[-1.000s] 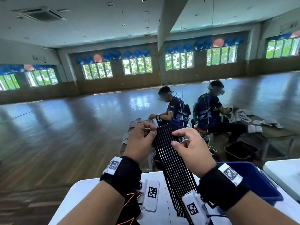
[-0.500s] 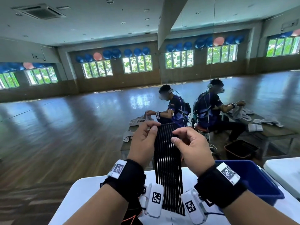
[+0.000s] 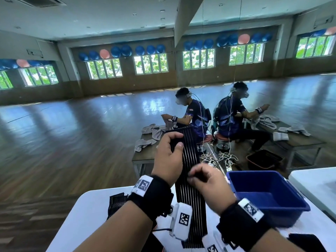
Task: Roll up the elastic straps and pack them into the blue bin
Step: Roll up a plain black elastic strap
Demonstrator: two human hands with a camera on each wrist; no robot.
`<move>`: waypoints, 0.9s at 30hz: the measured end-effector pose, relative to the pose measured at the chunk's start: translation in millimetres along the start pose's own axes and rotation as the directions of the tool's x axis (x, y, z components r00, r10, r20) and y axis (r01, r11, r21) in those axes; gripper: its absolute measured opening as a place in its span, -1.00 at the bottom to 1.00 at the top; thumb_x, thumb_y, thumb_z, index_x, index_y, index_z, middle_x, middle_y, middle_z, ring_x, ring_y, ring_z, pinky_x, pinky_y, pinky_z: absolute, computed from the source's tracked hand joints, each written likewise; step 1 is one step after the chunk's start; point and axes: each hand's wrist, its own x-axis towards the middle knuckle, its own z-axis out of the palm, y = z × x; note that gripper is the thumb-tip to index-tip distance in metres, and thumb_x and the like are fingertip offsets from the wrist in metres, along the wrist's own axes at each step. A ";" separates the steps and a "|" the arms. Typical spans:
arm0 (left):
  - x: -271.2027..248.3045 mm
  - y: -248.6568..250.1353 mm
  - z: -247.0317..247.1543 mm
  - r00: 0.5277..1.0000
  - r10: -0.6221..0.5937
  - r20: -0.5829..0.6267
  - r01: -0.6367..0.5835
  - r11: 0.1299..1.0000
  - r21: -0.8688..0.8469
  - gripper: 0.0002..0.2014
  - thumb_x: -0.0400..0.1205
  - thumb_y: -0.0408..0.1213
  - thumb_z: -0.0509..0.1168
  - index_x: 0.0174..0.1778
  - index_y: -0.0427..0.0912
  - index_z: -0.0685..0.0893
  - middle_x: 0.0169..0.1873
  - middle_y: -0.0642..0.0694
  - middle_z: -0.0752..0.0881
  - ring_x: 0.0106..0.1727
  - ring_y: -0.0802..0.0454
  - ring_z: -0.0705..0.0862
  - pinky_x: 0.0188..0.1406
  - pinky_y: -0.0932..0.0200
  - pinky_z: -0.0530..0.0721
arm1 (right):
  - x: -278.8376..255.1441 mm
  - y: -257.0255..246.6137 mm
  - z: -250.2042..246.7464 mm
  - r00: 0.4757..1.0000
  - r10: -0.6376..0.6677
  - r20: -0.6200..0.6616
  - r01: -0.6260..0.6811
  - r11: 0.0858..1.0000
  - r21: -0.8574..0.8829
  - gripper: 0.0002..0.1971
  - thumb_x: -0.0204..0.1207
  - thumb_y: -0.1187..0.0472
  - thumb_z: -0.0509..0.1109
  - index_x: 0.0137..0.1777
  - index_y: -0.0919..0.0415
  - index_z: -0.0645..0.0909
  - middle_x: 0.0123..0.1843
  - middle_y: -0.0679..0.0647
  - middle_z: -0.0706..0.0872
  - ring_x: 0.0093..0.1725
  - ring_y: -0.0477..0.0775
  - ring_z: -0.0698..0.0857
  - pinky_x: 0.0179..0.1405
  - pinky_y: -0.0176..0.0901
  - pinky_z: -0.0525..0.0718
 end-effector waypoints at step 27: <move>-88.9 -290.3 49.9 0.607 -0.729 0.318 0.335 0.596 0.730 -0.65 0.53 -0.48 0.31 0.19 -0.09 0.74 0.20 -0.13 0.74 0.22 -0.16 0.71 0.27 0.08 0.68 | -278.9 151.3 9.4 0.563 0.826 0.027 -0.812 0.560 -0.165 -0.74 0.38 0.04 0.62 0.05 -0.22 0.73 0.15 -0.20 0.78 0.29 -0.23 0.64 0.35 -0.14 0.59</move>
